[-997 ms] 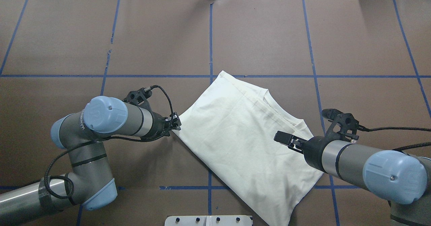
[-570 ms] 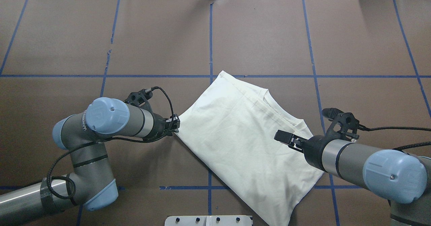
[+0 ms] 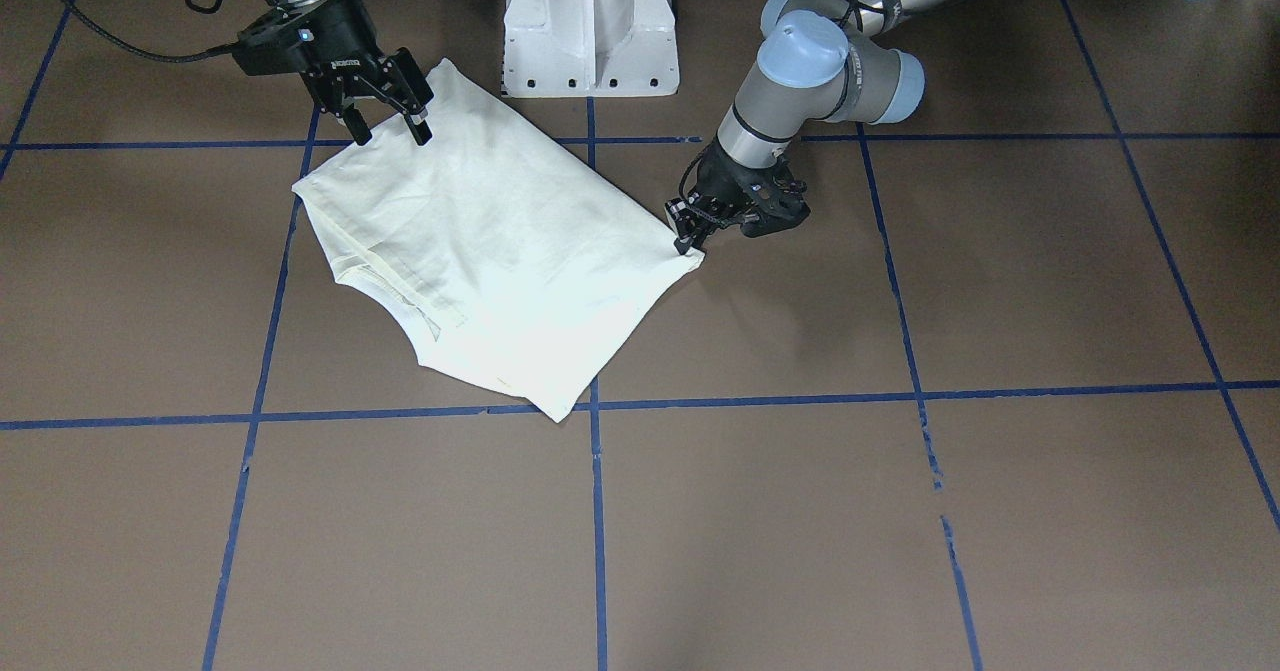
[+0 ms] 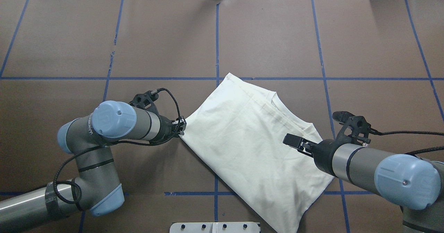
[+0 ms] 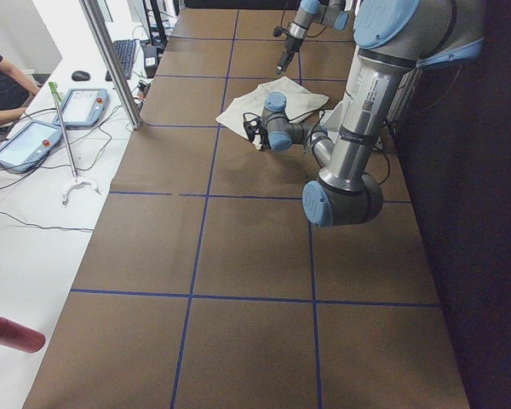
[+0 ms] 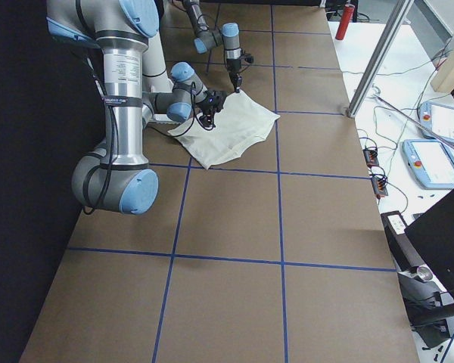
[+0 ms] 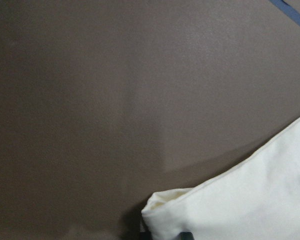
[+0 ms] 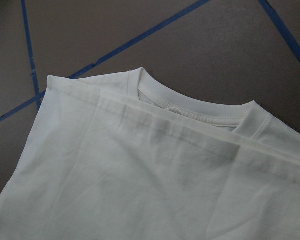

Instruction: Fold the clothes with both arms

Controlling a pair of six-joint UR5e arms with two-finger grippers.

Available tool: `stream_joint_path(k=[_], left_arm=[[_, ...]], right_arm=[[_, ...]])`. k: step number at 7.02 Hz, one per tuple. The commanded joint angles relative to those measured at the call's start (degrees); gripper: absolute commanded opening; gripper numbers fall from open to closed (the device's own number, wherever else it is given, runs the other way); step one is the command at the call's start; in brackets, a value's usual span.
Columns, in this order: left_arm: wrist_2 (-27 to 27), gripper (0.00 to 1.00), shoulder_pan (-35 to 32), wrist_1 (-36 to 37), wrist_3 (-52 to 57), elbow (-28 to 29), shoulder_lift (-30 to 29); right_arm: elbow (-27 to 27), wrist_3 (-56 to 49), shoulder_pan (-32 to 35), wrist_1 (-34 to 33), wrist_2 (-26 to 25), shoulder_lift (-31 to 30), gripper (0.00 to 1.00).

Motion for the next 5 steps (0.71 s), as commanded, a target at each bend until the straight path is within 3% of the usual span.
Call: stream_joint_path(k=[1,3,4,5], left_arm=[[1.6,0.00,-0.4,-0.1,0.4,1.0,-0.2],[1.8,0.00,-5.2,0.0,5.3,1.1,-0.2],[1.7,0.00,-10.5,-0.7,12.1,4.3,-2.4],[1.6,0.00,-14.5,-1.8,13.3,12.9,-9.2]], right_arm=[[0.3,0.1,0.0,0.1,0.0,-0.1,1.00],[0.5,0.1,0.0,0.1,0.0,0.0,1.00],[0.2,0.1,-0.1,0.0,0.1,0.0,1.00],[0.2,0.1,-0.2,0.1,0.1,0.5,1.00]])
